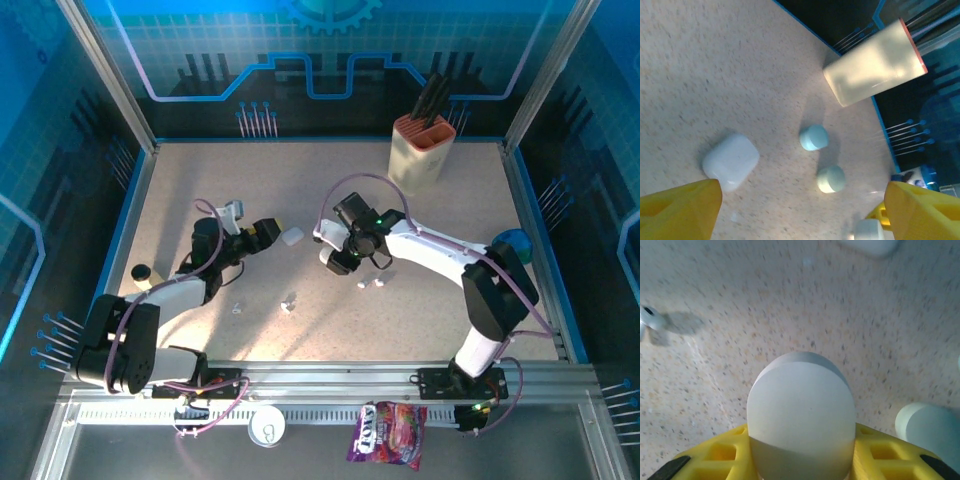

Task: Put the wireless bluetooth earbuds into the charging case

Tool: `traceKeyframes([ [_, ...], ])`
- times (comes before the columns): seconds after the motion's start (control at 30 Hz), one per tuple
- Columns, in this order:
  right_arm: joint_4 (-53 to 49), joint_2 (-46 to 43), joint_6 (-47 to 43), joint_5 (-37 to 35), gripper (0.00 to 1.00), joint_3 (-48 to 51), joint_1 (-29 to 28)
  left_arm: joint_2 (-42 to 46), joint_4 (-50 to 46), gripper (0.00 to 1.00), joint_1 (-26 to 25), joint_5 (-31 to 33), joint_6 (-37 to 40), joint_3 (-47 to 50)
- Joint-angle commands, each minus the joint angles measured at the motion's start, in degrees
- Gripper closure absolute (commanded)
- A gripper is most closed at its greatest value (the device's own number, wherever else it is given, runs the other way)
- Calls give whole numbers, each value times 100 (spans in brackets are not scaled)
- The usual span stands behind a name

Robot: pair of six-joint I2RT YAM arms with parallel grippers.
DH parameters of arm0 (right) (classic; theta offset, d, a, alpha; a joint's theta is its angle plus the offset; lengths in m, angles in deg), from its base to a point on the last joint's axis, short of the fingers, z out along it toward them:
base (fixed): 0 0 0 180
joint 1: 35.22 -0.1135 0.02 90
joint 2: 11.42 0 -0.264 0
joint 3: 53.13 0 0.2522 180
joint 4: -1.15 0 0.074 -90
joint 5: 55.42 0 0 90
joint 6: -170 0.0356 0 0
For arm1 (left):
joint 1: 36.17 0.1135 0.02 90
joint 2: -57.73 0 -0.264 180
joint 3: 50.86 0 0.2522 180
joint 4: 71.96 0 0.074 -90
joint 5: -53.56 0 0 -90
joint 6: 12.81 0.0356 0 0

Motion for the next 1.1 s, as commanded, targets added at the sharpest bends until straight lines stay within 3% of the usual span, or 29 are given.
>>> traceKeyframes([
  [0.0, 566, -165, -215, 516, 63, 84, 68, -105, 491, 17, -162, -483, -1522, 141],
  [0.17, 781, -189, -175, 694, 64, 31, 68, -457, 1533, 20, -564, -840, -2290, 308],
  [0.23, 867, -223, -180, 727, 64, 42, 68, -670, 1997, 27, -711, -945, -2529, 413],
  [0.4, 958, -210, -286, 916, 63, 61, 97, -1173, 2673, 40, -1039, -1107, -2566, 413],
  [0.63, 950, -240, -322, 1168, 63, 45, 97, -1704, 3438, 48, -1187, -1185, -2845, 264],
  [0.77, 936, -171, -300, 1086, 64, 0, 95, -1845, 3569, 47, -1258, -1157, -2898, 248],
  [0.93, 860, -47, -330, 959, 64, -51, 97, -1746, 3378, 38, -1257, -1033, -2753, 294],
  [1.07, 856, -10, -331, 979, 64, -103, 89, -1579, 2796, 47, -1267, -1033, -2428, 211],
])
